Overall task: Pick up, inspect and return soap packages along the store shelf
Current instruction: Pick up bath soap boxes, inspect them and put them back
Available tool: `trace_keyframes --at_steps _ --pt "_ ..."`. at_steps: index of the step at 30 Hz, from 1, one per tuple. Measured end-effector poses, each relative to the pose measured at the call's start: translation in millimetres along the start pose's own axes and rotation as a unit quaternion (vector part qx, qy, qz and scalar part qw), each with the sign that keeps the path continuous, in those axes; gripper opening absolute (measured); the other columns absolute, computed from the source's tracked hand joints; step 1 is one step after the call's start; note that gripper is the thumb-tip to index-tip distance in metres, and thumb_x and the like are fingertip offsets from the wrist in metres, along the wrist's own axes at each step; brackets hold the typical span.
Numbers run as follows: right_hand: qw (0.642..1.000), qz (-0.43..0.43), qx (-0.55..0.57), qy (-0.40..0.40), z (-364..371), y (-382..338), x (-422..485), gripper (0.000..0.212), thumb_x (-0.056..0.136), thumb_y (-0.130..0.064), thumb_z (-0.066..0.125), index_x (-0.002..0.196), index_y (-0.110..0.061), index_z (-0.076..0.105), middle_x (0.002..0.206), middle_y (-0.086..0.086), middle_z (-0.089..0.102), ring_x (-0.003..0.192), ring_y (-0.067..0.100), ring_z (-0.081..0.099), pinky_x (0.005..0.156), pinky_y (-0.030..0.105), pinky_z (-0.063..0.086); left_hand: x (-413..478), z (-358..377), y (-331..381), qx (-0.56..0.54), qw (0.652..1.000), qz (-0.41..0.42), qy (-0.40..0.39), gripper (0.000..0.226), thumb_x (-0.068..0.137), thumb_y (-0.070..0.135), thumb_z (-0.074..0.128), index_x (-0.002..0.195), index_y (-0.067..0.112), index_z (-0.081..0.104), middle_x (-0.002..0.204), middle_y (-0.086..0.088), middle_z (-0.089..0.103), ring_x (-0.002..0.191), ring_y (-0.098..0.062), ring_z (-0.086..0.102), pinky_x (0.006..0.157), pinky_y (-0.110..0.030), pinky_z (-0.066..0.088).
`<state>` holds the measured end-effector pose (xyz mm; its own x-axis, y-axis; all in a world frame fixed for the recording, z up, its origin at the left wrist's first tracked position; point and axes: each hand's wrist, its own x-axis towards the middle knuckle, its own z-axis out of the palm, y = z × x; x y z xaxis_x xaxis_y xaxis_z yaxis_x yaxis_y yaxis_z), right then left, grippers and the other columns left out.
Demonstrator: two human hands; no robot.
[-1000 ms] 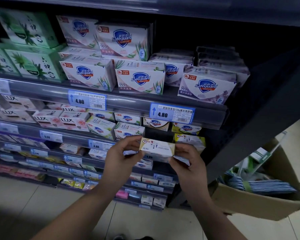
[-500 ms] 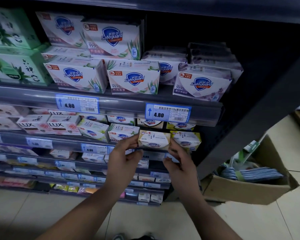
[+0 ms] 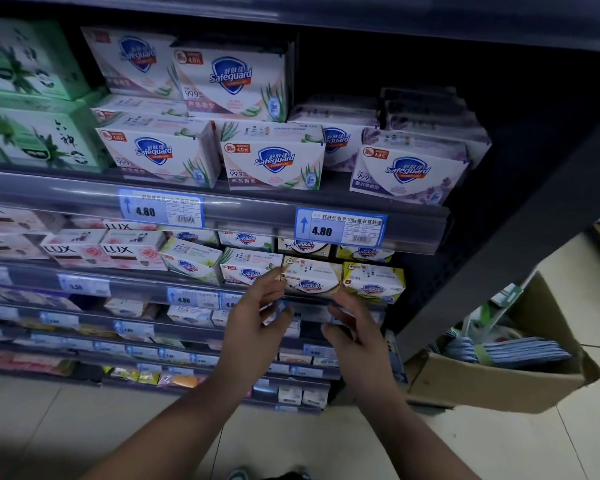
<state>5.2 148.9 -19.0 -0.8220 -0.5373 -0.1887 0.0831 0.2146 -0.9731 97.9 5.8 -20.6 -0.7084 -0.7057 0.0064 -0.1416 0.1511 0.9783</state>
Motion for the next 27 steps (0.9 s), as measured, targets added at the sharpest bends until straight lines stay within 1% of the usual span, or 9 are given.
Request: trace_keyframes --at_steps 5,8,10,14,17,19,23,25,27 --pt "1.000 -0.007 0.004 -0.013 1.3 -7.2 -0.4 0.041 0.099 0.001 0.058 0.131 -0.024 0.061 0.129 -0.011 0.064 0.126 0.003 0.058 0.092 0.027 0.052 0.6 -11.5 3.5 -0.002 0.999 -0.020 0.027 0.053 0.096 -0.007 0.061 0.139 0.022 0.055 0.126 0.001 0.066 0.112 0.003 0.062 0.090 -0.010 0.051" --pt "0.999 -0.015 -0.006 -0.042 7.9 -13.2 -1.7 0.039 0.101 -0.002 0.058 0.132 -0.025 0.061 0.129 -0.012 0.064 0.110 -0.009 0.062 0.093 0.029 0.055 0.1 -26.3 4.3 0.006 0.997 -0.024 0.068 0.049 0.096 -0.010 0.059 0.136 0.018 0.057 0.119 -0.001 0.066 0.094 0.008 0.065 0.080 -0.009 0.052" --pt "0.996 -0.031 -0.031 -0.083 15.9 -18.7 -1.5 0.038 0.102 -0.006 0.057 0.133 -0.027 0.059 0.131 -0.014 0.061 0.114 -0.011 0.058 0.095 0.023 0.053 -0.2 -38.1 1.6 0.024 0.994 -0.018 0.106 0.047 0.096 -0.007 0.060 0.134 0.020 0.056 0.113 0.000 0.066 0.089 0.010 0.064 0.074 -0.011 0.052" --pt "0.979 -0.113 -0.111 -0.126 37.5 -37.2 5.2 0.039 0.102 -0.011 0.058 0.139 -0.024 0.056 0.135 -0.009 0.059 0.122 -0.010 0.053 0.094 0.006 0.045 6.7 -58.9 -6.6 0.070 0.989 -0.038 0.122 0.047 0.095 0.000 0.062 0.136 0.023 0.057 0.112 -0.005 0.066 0.086 -0.007 0.062 0.063 -0.006 0.046" --pt "0.954 -0.196 -0.208 -0.091 52.8 -55.1 20.9 0.040 0.099 -0.015 0.063 0.138 -0.024 0.057 0.136 -0.005 0.060 0.123 0.007 0.056 0.101 0.024 0.047 12.8 -68.0 -10.9 0.084 0.991 -0.031 0.103 0.053 0.094 -0.001 0.061 0.142 0.022 0.056 0.123 0.000 0.065 0.107 -0.008 0.063 0.070 -0.001 0.047" --pt "0.916 -0.230 -0.320 -0.081 63.3 -65.0 39.0 0.046 0.098 -0.024 0.065 0.142 -0.023 0.051 0.141 0.000 0.056 0.129 0.018 0.052 0.103 0.036 0.047 18.6 -74.2 -14.2 0.085 0.993 -0.021 0.085 0.056 0.094 -0.002 0.060 0.143 0.024 0.056 0.127 0.001 0.063 0.116 -0.005 0.060 0.077 -0.002 0.048" --pt "0.829 -0.164 -0.531 -0.066 83.4 -70.8 72.8 0.070 0.094 -0.042 0.069 0.152 -0.017 0.039 0.144 0.009 0.057 0.134 0.033 0.049 0.116 0.047 0.036 34.6 -88.3 -19.1 0.073 0.995 -0.033 0.064 0.054 0.094 -0.001 0.063 0.141 0.025 0.059 0.124 0.001 0.066 0.111 0.004 0.061 0.084 -0.017 0.056" --pt "0.822 -0.145 -0.548 -0.051 88.8 -66.5 80.6 0.076 0.090 -0.040 0.074 0.152 -0.017 0.038 0.144 0.010 0.059 0.136 0.034 0.049 0.117 0.048 0.034 40.1 -92.6 -21.2 0.076 0.996 -0.019 0.046 0.049 0.092 -0.001 0.067 0.134 0.023 0.063 0.118 0.003 0.070 0.106 0.009 0.062 0.088 -0.023 0.057" --pt "0.837 -0.135 -0.528 -0.043 90.9 -62.3 83.0 0.080 0.089 -0.035 0.078 0.154 -0.019 0.035 0.149 0.011 0.054 0.139 0.036 0.045 0.117 0.049 0.036 42.7 -94.6 -23.1 0.074 0.997 -0.016 0.029 0.047 0.090 -0.001 0.070 0.132 0.018 0.065 0.116 0.003 0.072 0.107 -0.001 0.066 0.093 -0.033 0.058"
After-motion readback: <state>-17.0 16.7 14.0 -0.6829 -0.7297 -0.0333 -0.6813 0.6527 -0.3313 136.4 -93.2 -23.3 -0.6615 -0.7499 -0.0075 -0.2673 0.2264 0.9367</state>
